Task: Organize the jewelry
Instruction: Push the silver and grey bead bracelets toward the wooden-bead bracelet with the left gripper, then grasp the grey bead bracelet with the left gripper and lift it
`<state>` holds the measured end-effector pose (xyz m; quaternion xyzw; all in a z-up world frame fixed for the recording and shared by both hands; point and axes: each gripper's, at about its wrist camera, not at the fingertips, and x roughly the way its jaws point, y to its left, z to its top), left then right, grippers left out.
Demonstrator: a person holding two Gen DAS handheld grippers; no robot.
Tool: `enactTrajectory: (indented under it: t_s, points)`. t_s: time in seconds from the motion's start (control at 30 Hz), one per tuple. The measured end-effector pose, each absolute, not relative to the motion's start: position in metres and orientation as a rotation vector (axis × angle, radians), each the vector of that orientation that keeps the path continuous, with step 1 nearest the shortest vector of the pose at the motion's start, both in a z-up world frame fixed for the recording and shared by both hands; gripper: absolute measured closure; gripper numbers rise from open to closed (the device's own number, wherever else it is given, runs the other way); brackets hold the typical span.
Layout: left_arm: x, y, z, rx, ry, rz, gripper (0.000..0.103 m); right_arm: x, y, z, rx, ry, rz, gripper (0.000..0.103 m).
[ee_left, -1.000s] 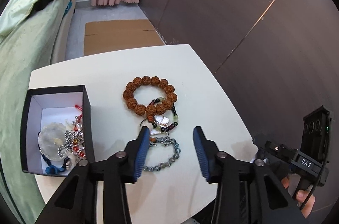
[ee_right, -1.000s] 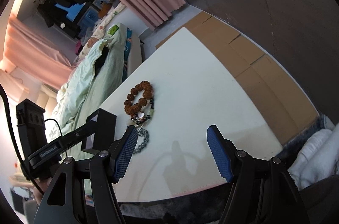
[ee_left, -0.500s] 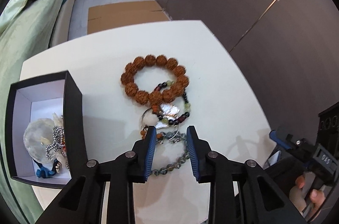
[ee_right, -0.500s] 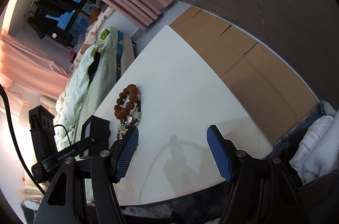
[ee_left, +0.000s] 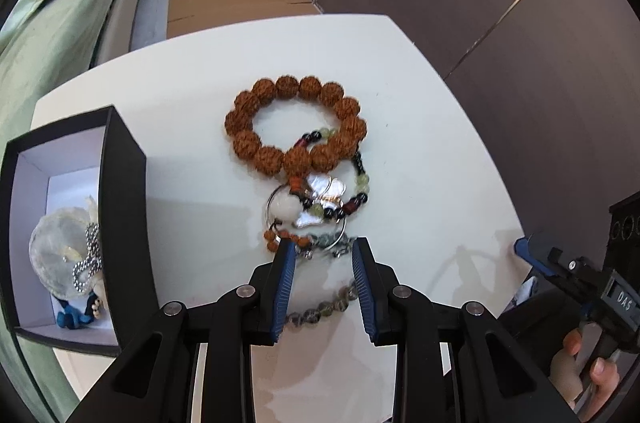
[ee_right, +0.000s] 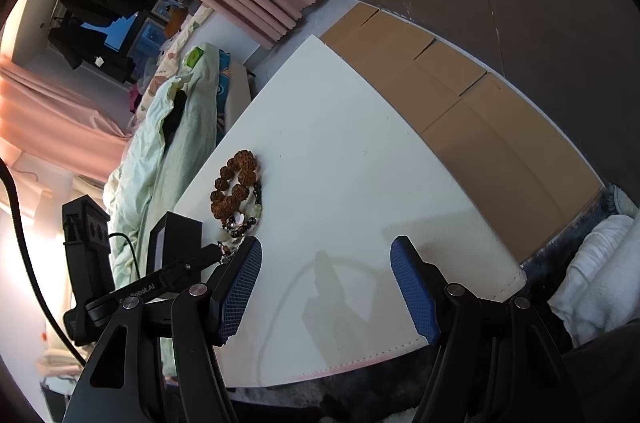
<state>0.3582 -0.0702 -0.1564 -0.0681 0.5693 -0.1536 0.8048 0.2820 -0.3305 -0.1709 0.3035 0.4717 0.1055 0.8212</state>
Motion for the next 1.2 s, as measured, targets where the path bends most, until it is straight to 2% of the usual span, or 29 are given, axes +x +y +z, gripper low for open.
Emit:
enactTrajectory:
  t_s: [0.37, 0.6, 0.63, 0.67, 0.87, 1.2]
  points:
    - [0.340, -0.093, -0.171, -0.098, 1.261, -0.439, 0.072, 0.281, -0.327, -0.173, 0.655, 1.006, 0.233, 0.034]
    - [0.331, -0.114, -0.173, 0.077, 1.216, -0.418, 0.072, 0.280, -0.330, -0.173, 0.658, 1.005, 0.226, 0.035]
    - [0.329, -0.116, -0.173, 0.110, 1.207, -0.409, 0.079, 0.280, -0.330, -0.173, 0.658, 1.005, 0.225, 0.034]
    - [0.329, -0.117, -0.173, 0.131, 1.200, -0.393, 0.093, 0.280, -0.329, -0.173, 0.655, 1.005, 0.226, 0.034]
    - [0.334, -0.101, -0.170, 0.049, 1.207, -0.424, 0.094, 0.281, -0.325, -0.172, 0.628, 1.001, 0.246, 0.035]
    - [0.336, -0.075, -0.121, -0.116, 1.091, -0.489, 0.094, 0.287, -0.303, -0.168, 0.584, 1.005, 0.308, 0.035]
